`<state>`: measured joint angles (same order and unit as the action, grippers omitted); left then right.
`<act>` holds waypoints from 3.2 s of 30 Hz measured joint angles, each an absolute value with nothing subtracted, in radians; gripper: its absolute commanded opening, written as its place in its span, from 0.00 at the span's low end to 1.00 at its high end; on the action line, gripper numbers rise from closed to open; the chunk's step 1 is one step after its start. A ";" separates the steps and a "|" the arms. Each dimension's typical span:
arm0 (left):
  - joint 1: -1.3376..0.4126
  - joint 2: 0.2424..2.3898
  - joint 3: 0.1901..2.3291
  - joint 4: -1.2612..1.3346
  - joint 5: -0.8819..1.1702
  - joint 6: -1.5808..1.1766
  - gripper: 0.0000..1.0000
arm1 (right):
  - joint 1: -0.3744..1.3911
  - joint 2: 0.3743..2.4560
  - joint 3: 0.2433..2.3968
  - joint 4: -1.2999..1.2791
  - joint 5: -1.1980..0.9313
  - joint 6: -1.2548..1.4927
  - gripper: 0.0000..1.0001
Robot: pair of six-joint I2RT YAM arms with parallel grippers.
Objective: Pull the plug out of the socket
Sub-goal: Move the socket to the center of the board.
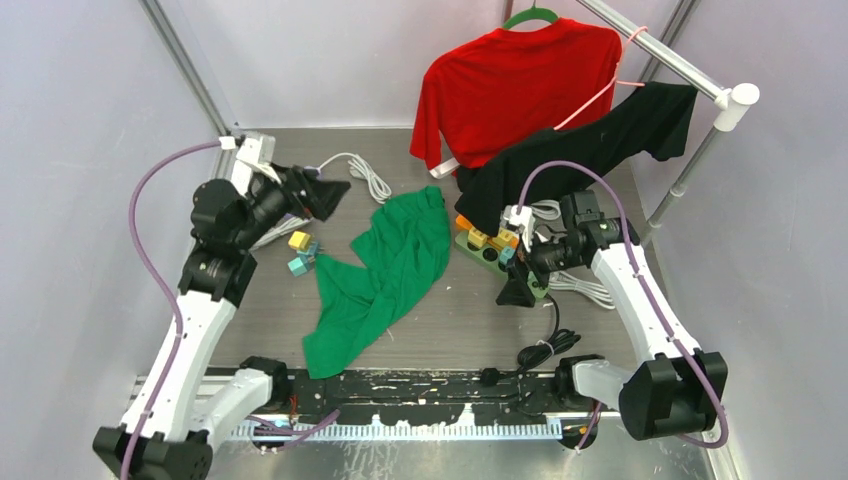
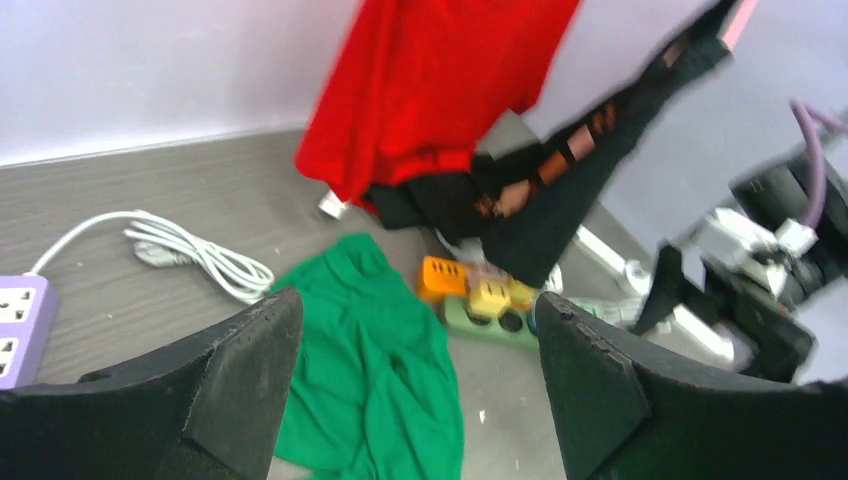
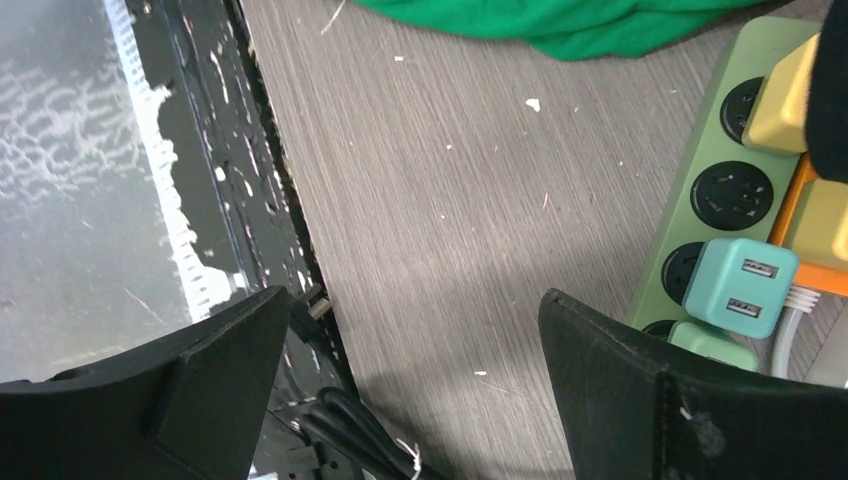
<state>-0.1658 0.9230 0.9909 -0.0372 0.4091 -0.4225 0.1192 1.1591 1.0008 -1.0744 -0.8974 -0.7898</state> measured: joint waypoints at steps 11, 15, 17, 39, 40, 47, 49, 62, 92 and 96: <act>-0.313 0.586 0.801 -0.352 0.383 -0.164 0.93 | 0.015 1.125 0.945 -0.943 -0.728 -0.788 0.99; -0.326 0.519 0.780 -0.382 0.327 -0.117 0.93 | 0.007 1.132 0.914 -0.868 -0.630 -0.722 1.00; -0.326 0.493 0.780 -0.381 0.310 -0.102 0.92 | 0.007 1.157 0.910 -0.845 -0.591 -0.686 1.00; -0.326 0.475 0.780 -0.385 0.295 -0.088 0.92 | 0.100 1.378 0.887 -0.680 -0.359 -0.598 0.91; -0.326 0.473 0.780 -0.385 0.296 -0.088 0.92 | 0.100 1.382 0.887 -0.680 -0.360 -0.600 0.87; -0.326 0.466 0.780 -0.385 0.296 -0.087 0.92 | 0.104 1.394 0.887 -0.680 -0.368 -0.627 0.43; -0.326 0.466 0.780 -0.385 0.296 -0.087 0.92 | 0.107 1.394 0.887 -0.678 -0.363 -0.643 0.31; -0.326 0.467 0.770 -0.382 0.325 -0.085 0.93 | 0.260 1.371 0.881 -0.714 -0.306 -0.892 0.13; -0.410 0.731 0.558 0.155 0.710 -0.438 0.96 | 0.561 1.240 0.833 -0.967 -0.492 -1.285 0.90; -0.636 0.748 0.488 0.224 0.609 -0.405 0.96 | 0.480 1.149 0.835 -1.014 -0.566 -1.273 0.90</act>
